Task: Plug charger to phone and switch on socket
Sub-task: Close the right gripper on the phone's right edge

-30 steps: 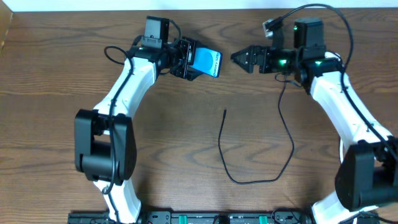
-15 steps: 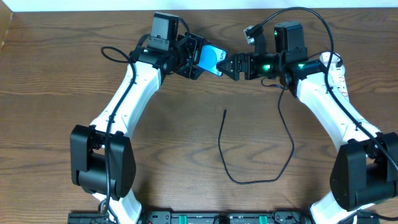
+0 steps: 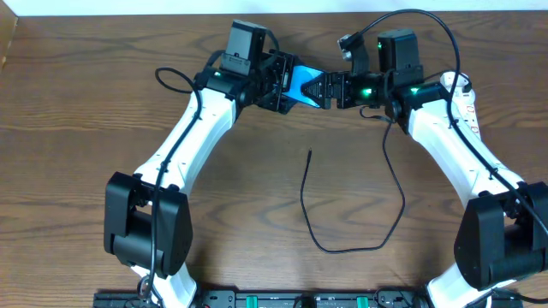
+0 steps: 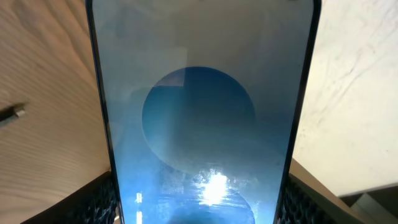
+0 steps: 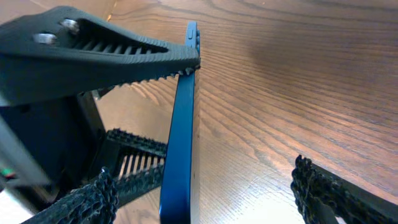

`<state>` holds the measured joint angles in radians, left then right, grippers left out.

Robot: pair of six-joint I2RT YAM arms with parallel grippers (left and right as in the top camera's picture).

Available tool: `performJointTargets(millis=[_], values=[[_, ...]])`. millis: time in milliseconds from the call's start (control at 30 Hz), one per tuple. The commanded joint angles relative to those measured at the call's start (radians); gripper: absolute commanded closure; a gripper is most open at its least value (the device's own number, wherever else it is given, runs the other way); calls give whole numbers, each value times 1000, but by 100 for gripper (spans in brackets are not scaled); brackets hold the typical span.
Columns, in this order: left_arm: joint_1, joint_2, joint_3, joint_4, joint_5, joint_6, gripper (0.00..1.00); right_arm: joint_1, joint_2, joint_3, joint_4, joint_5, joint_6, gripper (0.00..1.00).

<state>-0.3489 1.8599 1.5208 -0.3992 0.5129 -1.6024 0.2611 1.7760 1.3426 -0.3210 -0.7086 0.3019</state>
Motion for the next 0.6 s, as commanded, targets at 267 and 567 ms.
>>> performJointTargets(millis=[267, 567], values=[[-8, -33, 17, 16, -5, -80, 93, 49, 8, 17, -4, 103, -18, 28], [-19, -33, 17, 16, -5, -106, 93, 55, 8, 17, -4, 131, -18, 54]])
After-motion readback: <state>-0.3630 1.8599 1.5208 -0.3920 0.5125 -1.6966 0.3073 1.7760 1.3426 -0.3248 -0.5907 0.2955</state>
